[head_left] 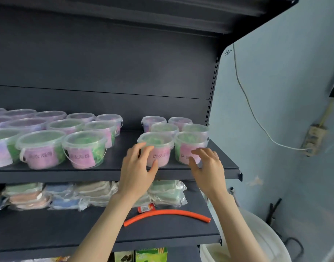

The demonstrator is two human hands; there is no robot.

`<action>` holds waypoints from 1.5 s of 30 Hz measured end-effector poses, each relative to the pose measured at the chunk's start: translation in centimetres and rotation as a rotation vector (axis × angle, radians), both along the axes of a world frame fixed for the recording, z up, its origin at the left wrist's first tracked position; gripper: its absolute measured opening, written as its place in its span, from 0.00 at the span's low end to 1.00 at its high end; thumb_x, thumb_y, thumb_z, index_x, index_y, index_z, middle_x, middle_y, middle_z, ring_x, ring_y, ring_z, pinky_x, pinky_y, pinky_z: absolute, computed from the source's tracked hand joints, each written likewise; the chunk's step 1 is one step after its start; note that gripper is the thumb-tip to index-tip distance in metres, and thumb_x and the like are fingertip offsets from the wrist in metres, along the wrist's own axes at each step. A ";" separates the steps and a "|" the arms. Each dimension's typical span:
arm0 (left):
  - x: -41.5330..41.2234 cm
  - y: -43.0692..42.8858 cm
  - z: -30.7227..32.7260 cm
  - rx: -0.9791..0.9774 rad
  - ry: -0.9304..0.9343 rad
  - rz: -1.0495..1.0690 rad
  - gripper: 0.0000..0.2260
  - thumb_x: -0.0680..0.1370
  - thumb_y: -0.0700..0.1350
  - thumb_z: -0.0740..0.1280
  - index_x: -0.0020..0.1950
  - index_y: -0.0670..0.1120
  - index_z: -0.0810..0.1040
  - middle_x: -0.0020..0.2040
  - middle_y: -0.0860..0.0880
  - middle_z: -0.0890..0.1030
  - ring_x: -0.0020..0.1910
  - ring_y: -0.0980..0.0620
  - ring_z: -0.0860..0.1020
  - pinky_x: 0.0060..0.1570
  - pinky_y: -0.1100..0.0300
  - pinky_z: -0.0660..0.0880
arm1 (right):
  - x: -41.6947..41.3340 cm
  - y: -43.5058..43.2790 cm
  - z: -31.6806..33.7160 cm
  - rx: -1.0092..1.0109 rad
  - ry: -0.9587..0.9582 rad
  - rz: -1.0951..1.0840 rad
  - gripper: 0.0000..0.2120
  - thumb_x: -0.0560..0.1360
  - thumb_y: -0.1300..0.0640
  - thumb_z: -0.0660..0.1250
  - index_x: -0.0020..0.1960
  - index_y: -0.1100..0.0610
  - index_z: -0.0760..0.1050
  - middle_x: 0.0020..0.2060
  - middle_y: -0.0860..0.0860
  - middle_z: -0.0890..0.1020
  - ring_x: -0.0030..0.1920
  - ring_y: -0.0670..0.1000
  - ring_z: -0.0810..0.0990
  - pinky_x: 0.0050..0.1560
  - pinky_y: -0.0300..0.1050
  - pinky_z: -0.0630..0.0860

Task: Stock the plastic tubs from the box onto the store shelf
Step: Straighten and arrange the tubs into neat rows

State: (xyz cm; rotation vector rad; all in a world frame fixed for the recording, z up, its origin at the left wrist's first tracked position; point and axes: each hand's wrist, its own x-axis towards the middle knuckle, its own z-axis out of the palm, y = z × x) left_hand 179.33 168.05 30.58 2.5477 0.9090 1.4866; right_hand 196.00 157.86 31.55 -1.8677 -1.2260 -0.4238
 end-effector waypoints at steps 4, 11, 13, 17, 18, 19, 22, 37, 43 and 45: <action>2.6 2.7 -0.6 -0.028 0.011 0.053 0.24 0.70 0.47 0.73 0.64 0.43 0.74 0.70 0.40 0.67 0.67 0.39 0.66 0.58 0.43 0.69 | 2.6 2.2 -0.5 -0.011 -0.057 -0.010 0.20 0.74 0.58 0.69 0.65 0.55 0.74 0.69 0.54 0.69 0.67 0.57 0.64 0.58 0.48 0.69; 3.8 5.0 -2.9 -0.093 -0.158 -0.013 0.29 0.67 0.48 0.76 0.63 0.44 0.68 0.73 0.39 0.58 0.71 0.40 0.60 0.61 0.55 0.64 | 2.4 5.6 -2.6 0.140 0.167 0.107 0.25 0.69 0.54 0.74 0.62 0.55 0.68 0.75 0.55 0.55 0.72 0.58 0.60 0.63 0.54 0.70; 3.2 5.6 -3.3 -0.063 -0.206 0.008 0.31 0.67 0.47 0.76 0.65 0.45 0.65 0.73 0.39 0.58 0.71 0.41 0.60 0.62 0.59 0.63 | 1.5 6.4 -3.1 0.193 0.158 0.109 0.27 0.67 0.56 0.75 0.61 0.52 0.65 0.74 0.56 0.56 0.69 0.59 0.64 0.59 0.55 0.72; 1.7 5.9 -4.6 -0.038 -0.353 0.019 0.39 0.68 0.49 0.74 0.72 0.43 0.56 0.73 0.40 0.56 0.75 0.47 0.54 0.70 0.66 0.56 | 0.0 7.3 -3.8 0.270 0.192 0.162 0.37 0.64 0.57 0.77 0.66 0.50 0.60 0.71 0.58 0.59 0.70 0.58 0.62 0.64 0.60 0.68; 1.6 5.7 -4.9 -0.054 -0.370 0.045 0.42 0.68 0.50 0.74 0.73 0.41 0.54 0.73 0.40 0.56 0.75 0.47 0.55 0.71 0.61 0.59 | -0.2 7.4 -3.9 0.262 0.232 0.171 0.42 0.64 0.55 0.78 0.70 0.52 0.57 0.71 0.58 0.58 0.72 0.57 0.59 0.68 0.59 0.65; 1.6 5.5 -5.2 -0.076 -0.376 0.091 0.44 0.67 0.51 0.75 0.73 0.39 0.53 0.72 0.39 0.57 0.74 0.44 0.57 0.70 0.53 0.62 | -0.3 7.5 -4.0 0.228 0.273 0.169 0.48 0.63 0.52 0.78 0.73 0.55 0.53 0.72 0.58 0.57 0.73 0.56 0.58 0.70 0.57 0.62; 1.8 5.0 -5.8 -0.130 -0.313 0.310 0.47 0.63 0.57 0.77 0.71 0.36 0.57 0.65 0.38 0.69 0.64 0.39 0.70 0.65 0.40 0.65 | -0.8 7.5 -4.0 0.089 0.310 0.125 0.58 0.63 0.46 0.78 0.77 0.57 0.41 0.75 0.54 0.57 0.74 0.56 0.59 0.72 0.55 0.59; -2.0 5.2 -5.4 -0.257 -0.189 0.452 0.33 0.67 0.59 0.74 0.64 0.39 0.71 0.53 0.42 0.80 0.55 0.41 0.75 0.60 0.48 0.63 | -3.9 9.0 -4.6 0.027 0.360 -0.030 0.50 0.63 0.40 0.75 0.74 0.60 0.53 0.68 0.55 0.69 0.68 0.57 0.66 0.72 0.52 0.49; -3.1 5.7 -5.2 -0.264 -0.156 0.439 0.33 0.67 0.61 0.72 0.61 0.40 0.72 0.52 0.43 0.80 0.55 0.42 0.75 0.58 0.49 0.63 | -4.6 9.9 -4.3 -0.027 0.369 -0.090 0.53 0.61 0.38 0.74 0.74 0.58 0.51 0.68 0.53 0.68 0.66 0.57 0.67 0.72 0.52 0.47; -3.2 6.0 -5.2 -0.270 -0.127 0.440 0.34 0.66 0.62 0.71 0.61 0.40 0.72 0.51 0.43 0.80 0.55 0.42 0.75 0.59 0.50 0.62 | -4.7 9.9 -4.2 -0.035 0.391 -0.088 0.54 0.59 0.36 0.73 0.74 0.58 0.51 0.69 0.53 0.68 0.67 0.57 0.65 0.72 0.52 0.47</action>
